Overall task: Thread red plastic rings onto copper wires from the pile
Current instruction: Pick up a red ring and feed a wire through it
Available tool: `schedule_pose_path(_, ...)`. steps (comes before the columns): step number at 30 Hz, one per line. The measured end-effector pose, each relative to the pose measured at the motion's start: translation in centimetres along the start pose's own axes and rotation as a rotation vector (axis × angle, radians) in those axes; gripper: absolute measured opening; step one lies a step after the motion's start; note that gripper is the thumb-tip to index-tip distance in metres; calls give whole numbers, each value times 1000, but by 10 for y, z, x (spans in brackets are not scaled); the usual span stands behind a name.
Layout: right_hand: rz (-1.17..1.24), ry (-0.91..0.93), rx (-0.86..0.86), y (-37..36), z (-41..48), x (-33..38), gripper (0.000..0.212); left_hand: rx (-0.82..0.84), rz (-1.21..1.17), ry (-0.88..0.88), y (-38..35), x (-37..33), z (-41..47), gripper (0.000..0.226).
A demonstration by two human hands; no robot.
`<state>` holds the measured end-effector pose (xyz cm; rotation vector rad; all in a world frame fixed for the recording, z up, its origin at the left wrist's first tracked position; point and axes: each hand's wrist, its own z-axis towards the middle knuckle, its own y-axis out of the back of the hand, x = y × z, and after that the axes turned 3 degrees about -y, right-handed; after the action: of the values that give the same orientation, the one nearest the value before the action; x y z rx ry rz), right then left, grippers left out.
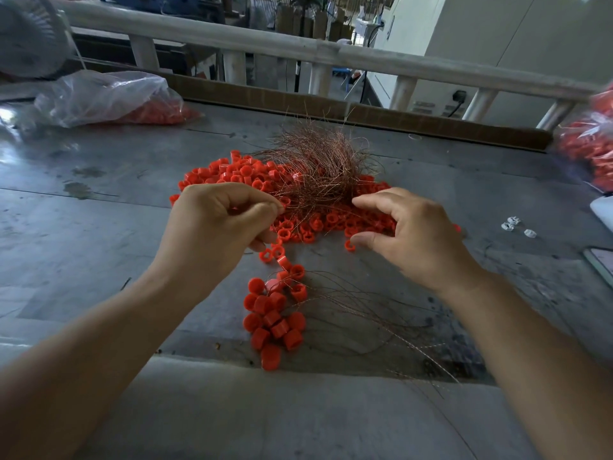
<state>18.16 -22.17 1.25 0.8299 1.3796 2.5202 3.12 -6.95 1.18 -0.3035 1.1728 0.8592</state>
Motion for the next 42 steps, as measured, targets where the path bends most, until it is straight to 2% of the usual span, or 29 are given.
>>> schedule_pose_path(2,28,26,-48,1,-1,3,37,-3,-54,17,0,-2,0,35)
schedule_pose_path(5,69,69,-186,4,0,4,13,-22,-217,88,3,-4,2,35)
schedule_pose_path(7,80,23,-254,8,1,2,11,-44,-286,123,4,-5,3,34)
schedule_pose_path(8,100,-13,-265,11,2,1,15,-54,-298,134,5,-5,3,34)
schedule_pose_path(10,171,-34,-230,16,1,2,37,-56,-289,149,4,-5,3,34)
schedule_pose_path(13,153,124,-195,16,-5,18,62,2,-254,162,-1,-7,-1,34)
schedule_pose_path(16,32,337,-238,7,-11,30,46,94,-245,149,-5,-9,-5,30)
schedule_pose_path(20,48,414,-304,4,-14,32,17,188,-256,109,-8,-11,-9,11)
schedule_pose_path(28,80,333,-281,6,-14,33,8,264,-294,72,-10,-7,-11,30)
schedule_pose_path(32,167,251,-328,15,-12,30,6,244,-97,-90,-10,-6,-13,30)
schedule_pose_path(36,250,213,-260,11,-16,37,5,199,96,-259,-10,-7,-13,32)
schedule_pose_path(39,275,223,-205,7,-18,41,5,208,69,-268,-10,-7,-14,33)
schedule_pose_path(42,282,229,-194,6,-19,43,5,199,-43,-189,-11,-6,-14,38)
